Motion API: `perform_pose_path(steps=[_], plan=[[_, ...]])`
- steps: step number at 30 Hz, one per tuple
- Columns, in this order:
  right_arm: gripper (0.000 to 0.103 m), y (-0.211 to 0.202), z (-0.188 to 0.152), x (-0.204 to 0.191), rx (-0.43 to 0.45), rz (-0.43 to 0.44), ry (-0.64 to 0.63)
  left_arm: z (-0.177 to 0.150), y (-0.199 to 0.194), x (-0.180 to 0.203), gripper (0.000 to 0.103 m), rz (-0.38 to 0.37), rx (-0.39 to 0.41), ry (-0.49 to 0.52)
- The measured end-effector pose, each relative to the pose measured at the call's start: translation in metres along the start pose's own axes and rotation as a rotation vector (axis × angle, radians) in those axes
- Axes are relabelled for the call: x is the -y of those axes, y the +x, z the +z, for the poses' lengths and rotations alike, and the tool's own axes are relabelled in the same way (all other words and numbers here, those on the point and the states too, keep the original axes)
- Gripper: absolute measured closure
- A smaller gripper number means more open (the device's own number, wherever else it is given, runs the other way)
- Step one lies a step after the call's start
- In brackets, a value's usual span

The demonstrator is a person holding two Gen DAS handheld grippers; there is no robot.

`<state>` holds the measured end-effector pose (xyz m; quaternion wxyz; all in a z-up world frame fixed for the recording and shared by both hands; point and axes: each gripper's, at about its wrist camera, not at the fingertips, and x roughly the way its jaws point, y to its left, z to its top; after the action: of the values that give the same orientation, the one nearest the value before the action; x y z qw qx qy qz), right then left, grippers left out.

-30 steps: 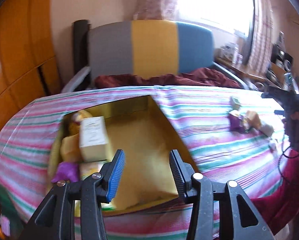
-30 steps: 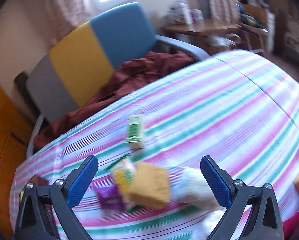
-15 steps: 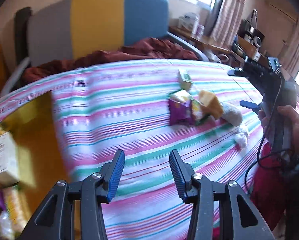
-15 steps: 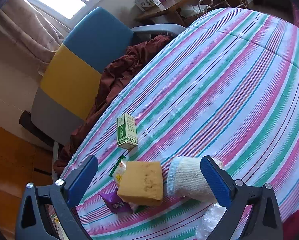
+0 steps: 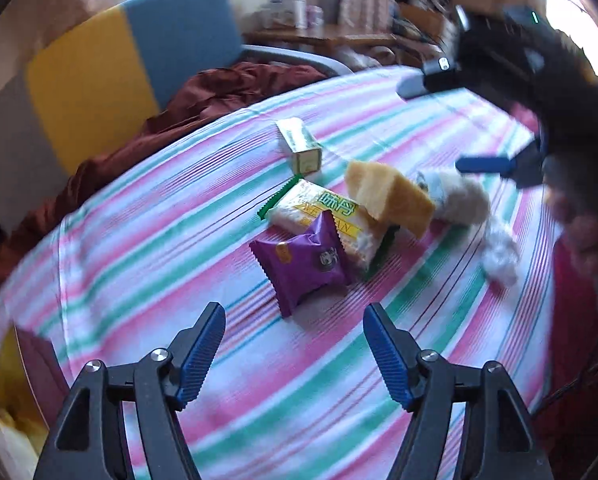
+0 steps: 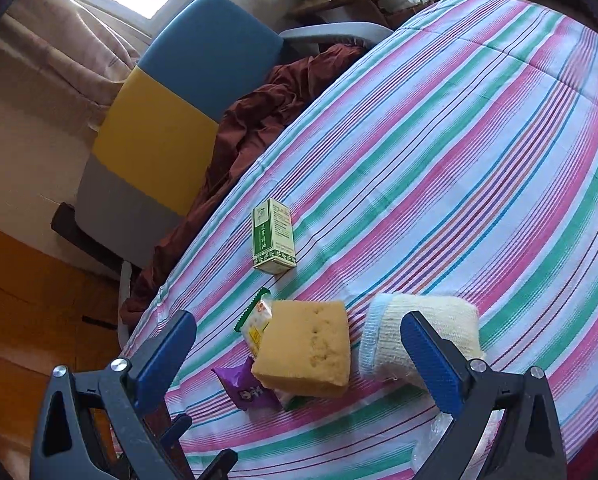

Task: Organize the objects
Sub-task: 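Move both grippers back over the remaining items on the table, then grasp the purple snack packet with the left gripper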

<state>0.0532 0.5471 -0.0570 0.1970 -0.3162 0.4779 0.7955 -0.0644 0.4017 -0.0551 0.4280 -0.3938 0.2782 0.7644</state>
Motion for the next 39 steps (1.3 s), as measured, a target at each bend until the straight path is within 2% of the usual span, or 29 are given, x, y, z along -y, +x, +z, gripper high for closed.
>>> perform_pose_path(steps=[2, 4, 9, 15, 16, 17, 18, 20, 26, 30, 32, 36, 39], plan=[[0.0, 0.0, 0.0, 0.0, -0.003, 0.004, 0.003, 0.004, 0.004, 0.005, 0.031, -0.004, -0.003, 0.099], [0.0, -0.001, 0.0, 0.002, -0.008, 0.013, 0.013, 0.008, 0.01, 0.012, 0.031, 0.019, -0.012, 0.216], [0.0, -0.001, 0.002, 0.006, -0.011, 0.029, 0.04, 0.014, 0.028, 0.025, 0.031, 0.063, -0.025, 0.436], [0.0, -0.004, 0.004, 0.011, 0.004, 0.047, 0.064, 0.019, 0.051, 0.037, 0.031, 0.057, -0.047, 0.546], [0.0, -0.005, 0.005, 0.012, 0.008, 0.05, 0.069, 0.019, 0.054, 0.035, 0.035, 0.043, -0.046, 0.533], [0.0, -0.006, 0.006, 0.013, 0.014, 0.053, 0.074, 0.022, 0.055, 0.031, 0.05, 0.007, -0.044, 0.494], [0.0, -0.007, 0.007, 0.014, 0.02, 0.053, 0.08, 0.025, 0.057, 0.025, 0.051, -0.031, -0.056, 0.427], [0.0, -0.009, 0.009, 0.017, 0.035, 0.057, 0.097, 0.025, 0.054, 0.018, 0.055, -0.045, -0.043, 0.357], [0.0, -0.019, 0.014, 0.025, 0.087, 0.065, 0.133, 0.007, 0.034, 0.009, 0.058, -0.035, -0.017, 0.13], [0.0, -0.022, 0.016, 0.036, 0.103, 0.061, 0.183, -0.022, 0.009, 0.005, 0.058, -0.032, 0.008, -0.052], [0.0, -0.024, 0.017, 0.042, 0.109, 0.062, 0.212, -0.038, -0.004, 0.007, 0.062, -0.012, 0.026, -0.107], [0.0, -0.033, 0.018, 0.057, 0.16, 0.04, 0.281, -0.07, -0.02, 0.003, 0.068, -0.034, 0.052, -0.226], [0.0, -0.03, 0.018, 0.062, 0.149, 0.002, 0.301, -0.091, -0.022, -0.004, 0.069, -0.079, 0.061, -0.303]])
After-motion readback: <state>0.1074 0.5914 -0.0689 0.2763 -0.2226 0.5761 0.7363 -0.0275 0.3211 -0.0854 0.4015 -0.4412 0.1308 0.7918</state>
